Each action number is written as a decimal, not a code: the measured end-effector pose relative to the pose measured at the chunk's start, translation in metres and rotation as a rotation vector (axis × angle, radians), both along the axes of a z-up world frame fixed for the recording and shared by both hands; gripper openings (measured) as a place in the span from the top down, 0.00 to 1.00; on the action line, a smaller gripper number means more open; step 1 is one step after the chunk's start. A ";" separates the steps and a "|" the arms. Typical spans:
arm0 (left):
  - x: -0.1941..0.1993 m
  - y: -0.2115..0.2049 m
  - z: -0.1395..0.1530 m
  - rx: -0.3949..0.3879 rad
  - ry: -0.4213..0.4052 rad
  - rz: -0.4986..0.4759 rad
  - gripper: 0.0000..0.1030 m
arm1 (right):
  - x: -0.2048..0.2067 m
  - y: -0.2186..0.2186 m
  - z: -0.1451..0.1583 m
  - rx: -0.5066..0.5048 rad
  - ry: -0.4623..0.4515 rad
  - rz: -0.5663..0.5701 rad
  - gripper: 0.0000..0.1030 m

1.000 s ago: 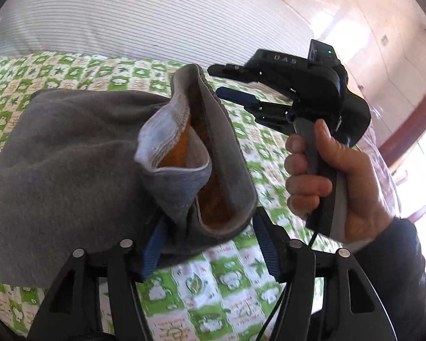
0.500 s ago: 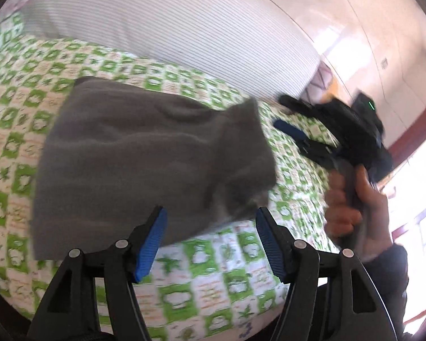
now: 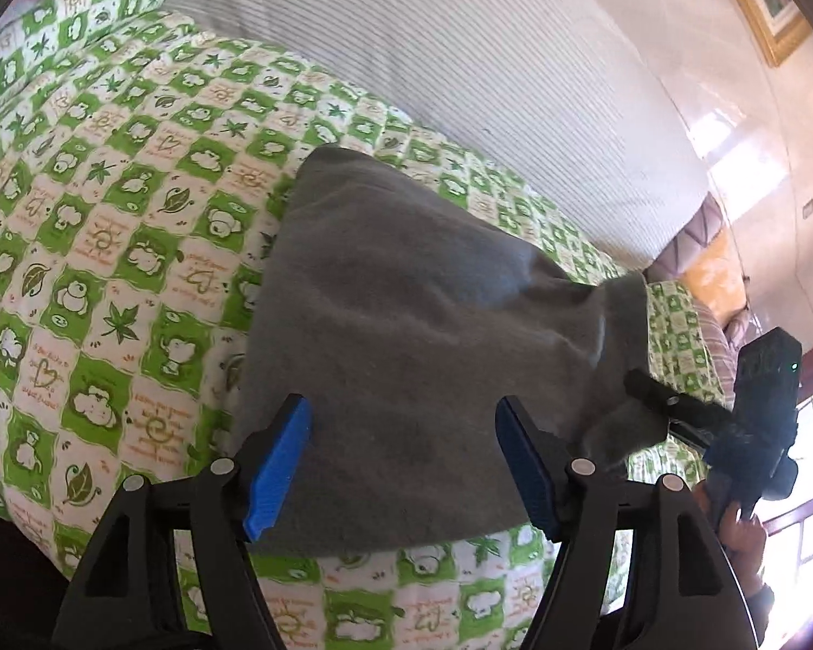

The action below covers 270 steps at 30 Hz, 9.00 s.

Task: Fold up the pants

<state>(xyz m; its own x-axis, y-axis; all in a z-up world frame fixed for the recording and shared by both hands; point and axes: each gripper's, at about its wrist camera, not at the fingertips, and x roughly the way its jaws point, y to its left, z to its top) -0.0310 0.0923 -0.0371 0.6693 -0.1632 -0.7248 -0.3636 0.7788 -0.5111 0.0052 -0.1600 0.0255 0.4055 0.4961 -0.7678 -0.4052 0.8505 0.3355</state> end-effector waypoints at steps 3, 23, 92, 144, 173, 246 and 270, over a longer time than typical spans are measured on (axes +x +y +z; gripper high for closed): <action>0.004 0.000 -0.002 -0.033 -0.019 -0.030 0.30 | 0.009 -0.002 -0.011 -0.019 0.030 -0.019 0.80; 0.025 -0.012 -0.005 0.069 0.036 -0.136 0.27 | 0.013 -0.032 -0.015 -0.285 0.001 -0.120 0.70; 0.022 0.071 -0.008 -0.007 -0.058 0.021 0.87 | 0.050 0.030 -0.028 0.099 0.028 -0.004 0.65; 0.012 0.199 -0.033 0.134 0.054 0.202 0.84 | 0.129 0.177 -0.091 0.030 0.061 0.144 0.48; -0.022 0.192 -0.033 0.169 0.129 0.259 0.45 | 0.118 0.170 -0.066 -0.181 -0.064 0.089 0.18; -0.078 0.063 0.035 0.575 0.116 0.213 0.18 | -0.008 0.198 -0.020 -0.263 -0.239 0.585 0.12; -0.077 0.065 0.034 0.567 0.117 0.206 0.18 | -0.006 0.196 -0.024 -0.265 -0.226 0.578 0.12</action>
